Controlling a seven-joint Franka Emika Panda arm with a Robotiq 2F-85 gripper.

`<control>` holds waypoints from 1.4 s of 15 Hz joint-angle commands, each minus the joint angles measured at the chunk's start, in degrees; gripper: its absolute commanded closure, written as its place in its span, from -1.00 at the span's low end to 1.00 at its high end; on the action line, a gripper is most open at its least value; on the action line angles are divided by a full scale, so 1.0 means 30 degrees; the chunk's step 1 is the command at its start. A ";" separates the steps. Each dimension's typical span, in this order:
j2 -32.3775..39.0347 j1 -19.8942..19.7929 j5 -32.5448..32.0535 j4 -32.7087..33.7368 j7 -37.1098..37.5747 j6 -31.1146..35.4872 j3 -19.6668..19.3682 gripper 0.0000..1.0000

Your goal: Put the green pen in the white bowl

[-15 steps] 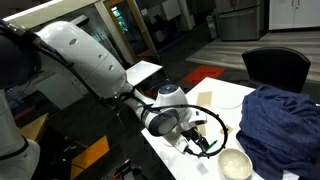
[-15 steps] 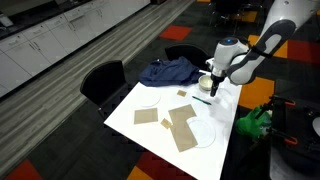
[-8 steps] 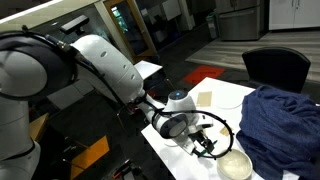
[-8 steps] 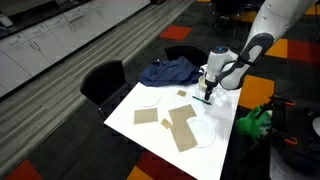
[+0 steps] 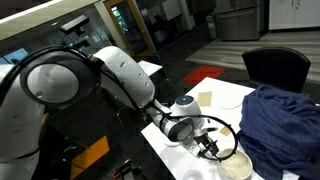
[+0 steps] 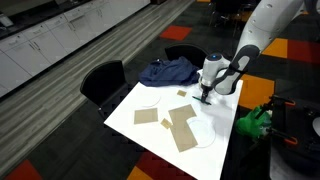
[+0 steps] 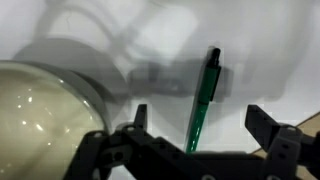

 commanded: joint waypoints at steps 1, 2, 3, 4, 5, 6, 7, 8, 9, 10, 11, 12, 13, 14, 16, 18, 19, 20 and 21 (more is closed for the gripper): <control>0.0895 0.0510 0.0133 0.0842 0.0461 0.0551 -0.0474 -0.90; 0.1080 0.0514 0.0141 0.1013 0.0458 0.0481 -0.0499 -0.86; 0.1214 0.0516 0.0140 0.1143 0.0437 0.0425 -0.0509 -0.71; 0.1349 0.0525 0.0136 0.1257 0.0428 0.0408 -0.0529 -0.60; 0.1474 0.0508 0.0143 0.1359 0.0418 0.0404 -0.0522 -0.31; 0.1562 0.0510 0.0139 0.1452 0.0407 0.0384 -0.0521 -0.18; 0.1634 0.0511 0.0142 0.1520 0.0407 0.0336 -0.0517 0.00; 0.1719 0.0488 0.0139 0.1591 0.0387 0.0334 -0.0503 0.15; 0.1773 0.0496 0.0131 0.1621 0.0382 0.0338 -0.0508 0.32; 0.1759 0.0515 0.0128 0.1648 0.0383 0.0324 -0.0495 0.46; 0.1700 0.0578 0.0120 0.1638 0.0393 0.0265 -0.0491 0.62; 0.1693 0.0608 0.0099 0.1644 0.0358 0.0251 -0.0464 0.74; 0.1614 0.0722 0.0072 0.1598 0.0376 0.0215 -0.0507 0.92; 0.1467 0.0784 0.0032 0.1473 0.0329 0.0174 -0.0475 0.99; 0.1072 0.0982 -0.0046 0.1129 0.0291 0.0072 -0.0505 0.95; 0.0370 0.1560 -0.0195 0.0433 0.0501 0.0266 -0.0844 0.93; 0.0092 0.1836 -0.0286 0.0186 0.0541 0.0364 -0.1002 0.93; -0.0318 0.2263 -0.0362 -0.0127 0.0664 0.0435 -0.1253 0.93; -0.0631 0.2617 -0.0432 -0.0345 0.0737 0.0502 -0.1479 0.93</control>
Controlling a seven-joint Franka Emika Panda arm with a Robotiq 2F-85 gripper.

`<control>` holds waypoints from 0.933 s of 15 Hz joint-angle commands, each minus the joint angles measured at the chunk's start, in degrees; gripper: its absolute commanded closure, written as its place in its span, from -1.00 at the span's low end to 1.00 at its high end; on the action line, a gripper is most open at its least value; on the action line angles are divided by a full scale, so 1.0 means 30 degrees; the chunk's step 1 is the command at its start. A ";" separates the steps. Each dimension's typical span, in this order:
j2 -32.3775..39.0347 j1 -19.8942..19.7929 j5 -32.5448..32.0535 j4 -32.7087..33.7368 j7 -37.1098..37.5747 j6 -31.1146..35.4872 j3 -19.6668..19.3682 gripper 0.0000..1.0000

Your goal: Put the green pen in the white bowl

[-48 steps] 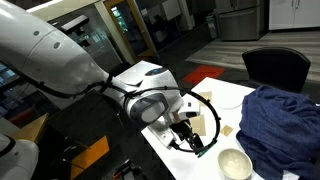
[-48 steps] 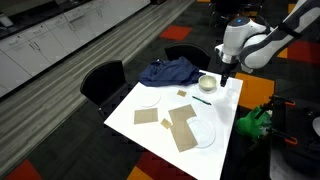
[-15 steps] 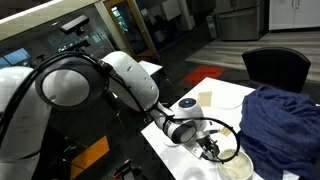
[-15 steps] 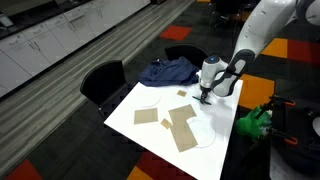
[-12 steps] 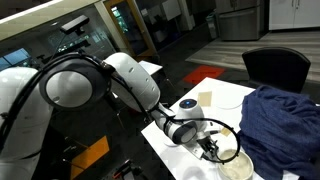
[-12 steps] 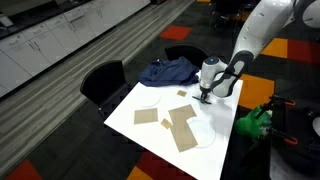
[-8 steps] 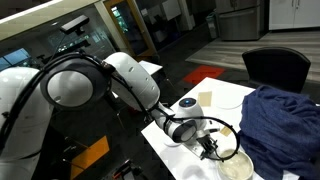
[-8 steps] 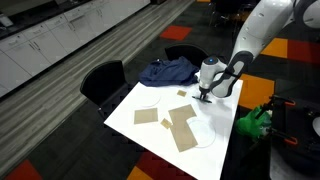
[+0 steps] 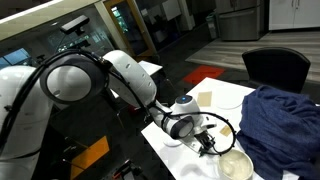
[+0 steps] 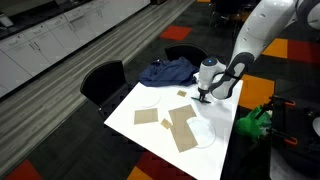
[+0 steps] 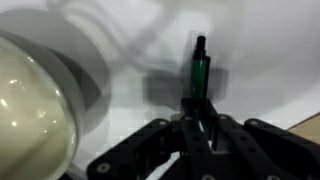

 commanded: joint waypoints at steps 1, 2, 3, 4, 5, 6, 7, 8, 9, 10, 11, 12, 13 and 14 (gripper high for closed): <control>-0.2094 0.1729 -0.0394 -0.1804 0.0898 0.0512 -0.1185 0.93; -0.2578 0.2213 -0.0400 -0.2109 0.1132 0.0566 -0.1579 0.93; -0.2994 0.2662 -0.0391 -0.2387 0.1444 0.0726 -0.1952 0.93; -0.3465 0.3185 -0.0358 -0.2678 0.1958 0.0804 -0.2456 0.93; -0.3905 0.3682 -0.0342 -0.2958 0.2464 0.0944 -0.2979 0.93; -0.4344 0.4064 -0.0345 -0.3218 0.2885 0.0999 -0.3391 0.93; -0.4743 0.4555 -0.0315 -0.3458 0.3466 0.1115 -0.3970 0.93; -0.5060 0.4849 -0.0314 -0.3624 0.3882 0.1220 -0.4414 0.93; -0.5372 0.5147 -0.0266 -0.3826 0.4368 0.1520 -0.4889 0.93; -0.5613 0.5517 -0.0200 -0.3999 0.4888 0.1800 -0.5453 0.93; -0.5817 0.5691 -0.0055 -0.4200 0.5308 0.2272 -0.5870 0.93; -0.5998 0.5666 0.0089 -0.4418 0.5539 0.2793 -0.6154 0.93; -0.6196 0.5812 0.0294 -0.4715 0.5850 0.3472 -0.6543 0.93; -0.6308 0.5680 0.0554 -0.4904 0.5938 0.3995 -0.6708 0.93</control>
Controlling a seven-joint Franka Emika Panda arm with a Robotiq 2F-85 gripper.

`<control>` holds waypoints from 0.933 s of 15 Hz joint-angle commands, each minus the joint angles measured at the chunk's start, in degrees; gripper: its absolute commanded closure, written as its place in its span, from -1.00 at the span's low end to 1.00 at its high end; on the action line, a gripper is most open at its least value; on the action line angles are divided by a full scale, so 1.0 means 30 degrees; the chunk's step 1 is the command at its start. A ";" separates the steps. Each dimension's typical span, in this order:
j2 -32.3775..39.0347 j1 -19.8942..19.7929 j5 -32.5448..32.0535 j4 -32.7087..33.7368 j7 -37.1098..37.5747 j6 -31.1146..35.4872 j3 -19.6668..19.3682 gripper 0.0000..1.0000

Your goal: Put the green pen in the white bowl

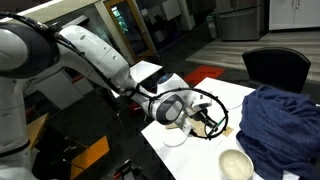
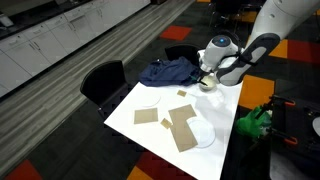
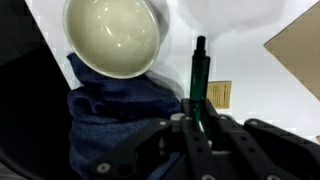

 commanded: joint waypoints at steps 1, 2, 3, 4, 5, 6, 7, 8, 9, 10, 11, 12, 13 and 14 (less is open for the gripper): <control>-0.1155 0.0369 0.0843 -0.1645 0.0885 0.2185 -0.1150 0.93; -0.1215 0.0341 0.1256 -0.1885 0.0924 0.2685 -0.1343 0.93; -0.1261 0.0069 0.1692 -0.2078 0.0692 0.3225 -0.1317 0.93; -0.1339 -0.0001 0.2182 -0.2349 0.0576 0.3668 -0.1386 0.93; -0.1349 -0.0191 0.2644 -0.2471 0.0425 0.4033 -0.1357 0.93; -0.1326 -0.0449 0.3080 -0.2603 0.0310 0.4394 -0.1164 0.93; -0.1226 -0.0679 0.3516 -0.2606 0.0256 0.4649 -0.1055 0.93; -0.1248 -0.1019 0.3858 -0.2688 0.0169 0.4803 -0.0788 0.93; -0.1252 -0.1338 0.4130 -0.2773 0.0142 0.4958 -0.0610 0.93; -0.1251 -0.1642 0.4403 -0.2825 0.0135 0.5149 -0.0404 0.93; -0.1228 -0.2012 0.4567 -0.2843 0.0089 0.5295 -0.0174 0.93; -0.1180 -0.2428 0.4718 -0.2812 0.0090 0.5299 0.0074 0.93; -0.1102 -0.2945 0.4761 -0.2739 0.0071 0.5277 0.0404 0.93; -0.1064 -0.3443 0.4777 -0.2633 0.0068 0.5102 0.0705 0.93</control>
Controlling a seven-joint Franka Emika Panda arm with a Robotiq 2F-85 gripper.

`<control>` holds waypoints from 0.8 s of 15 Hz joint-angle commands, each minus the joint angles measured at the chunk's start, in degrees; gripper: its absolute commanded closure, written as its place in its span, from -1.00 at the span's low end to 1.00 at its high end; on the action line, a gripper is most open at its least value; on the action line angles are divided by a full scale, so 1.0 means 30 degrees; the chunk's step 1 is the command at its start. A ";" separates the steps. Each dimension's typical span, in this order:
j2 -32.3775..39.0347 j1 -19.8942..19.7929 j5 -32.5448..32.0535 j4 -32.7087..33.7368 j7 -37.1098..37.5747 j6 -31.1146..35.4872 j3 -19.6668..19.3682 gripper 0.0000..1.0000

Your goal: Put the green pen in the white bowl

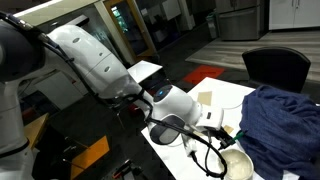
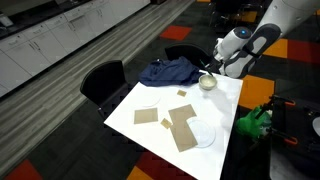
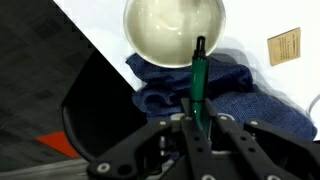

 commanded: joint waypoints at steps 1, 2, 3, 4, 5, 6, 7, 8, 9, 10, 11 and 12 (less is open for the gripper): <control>-0.0364 -0.1846 0.0419 -0.0310 -0.0396 0.0489 0.1342 0.93; -0.0251 -0.2330 0.0364 -0.0179 -0.0407 0.0446 0.1629 0.93; -0.0106 -0.2800 0.0317 -0.0057 -0.0412 0.0492 0.1925 0.93; 0.0049 -0.3333 0.0228 0.0101 -0.0444 0.0519 0.2275 0.93; 0.0193 -0.3813 0.0166 0.0266 -0.0455 0.0453 0.2606 0.93; 0.0410 -0.4335 0.0088 0.0478 -0.0469 0.0423 0.3001 0.93; 0.0590 -0.4788 0.0023 0.0653 -0.0492 0.0389 0.3341 0.93; 0.0943 -0.5166 0.0001 0.0926 -0.0489 0.0421 0.3628 0.93; 0.1210 -0.5559 -0.0060 0.1192 -0.0512 0.0349 0.3941 0.93; 0.1469 -0.5774 -0.0058 0.1384 -0.0516 0.0312 0.4104 0.93; 0.1839 -0.6011 -0.0079 0.1694 -0.0526 0.0255 0.4281 0.93; 0.2155 -0.6193 -0.0086 0.1970 -0.0534 0.0227 0.4409 0.93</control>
